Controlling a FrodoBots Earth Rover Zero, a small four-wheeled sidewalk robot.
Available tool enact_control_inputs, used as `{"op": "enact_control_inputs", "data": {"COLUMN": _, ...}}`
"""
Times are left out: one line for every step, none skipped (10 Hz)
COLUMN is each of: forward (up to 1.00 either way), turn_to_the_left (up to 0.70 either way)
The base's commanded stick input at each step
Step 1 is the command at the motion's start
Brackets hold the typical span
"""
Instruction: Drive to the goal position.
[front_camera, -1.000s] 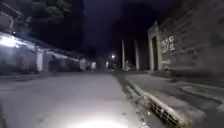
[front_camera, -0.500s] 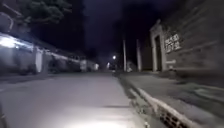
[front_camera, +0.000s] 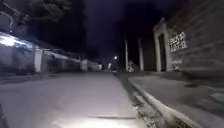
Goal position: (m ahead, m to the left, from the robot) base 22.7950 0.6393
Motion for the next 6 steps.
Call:
{"op": "enact_control_inputs", "data": {"forward": 0.70, "turn_to_the_left": 0.00}}
{"op": "enact_control_inputs", "data": {"forward": 0.70, "turn_to_the_left": 0.00}}
{"op": "enact_control_inputs", "data": {"forward": 0.70, "turn_to_the_left": 0.00}}
{"op": "enact_control_inputs", "data": {"forward": 0.70, "turn_to_the_left": 0.00}}
{"op": "enact_control_inputs", "data": {"forward": 0.70, "turn_to_the_left": 0.00}}
{"op": "enact_control_inputs", "data": {"forward": 0.70, "turn_to_the_left": 0.00}}
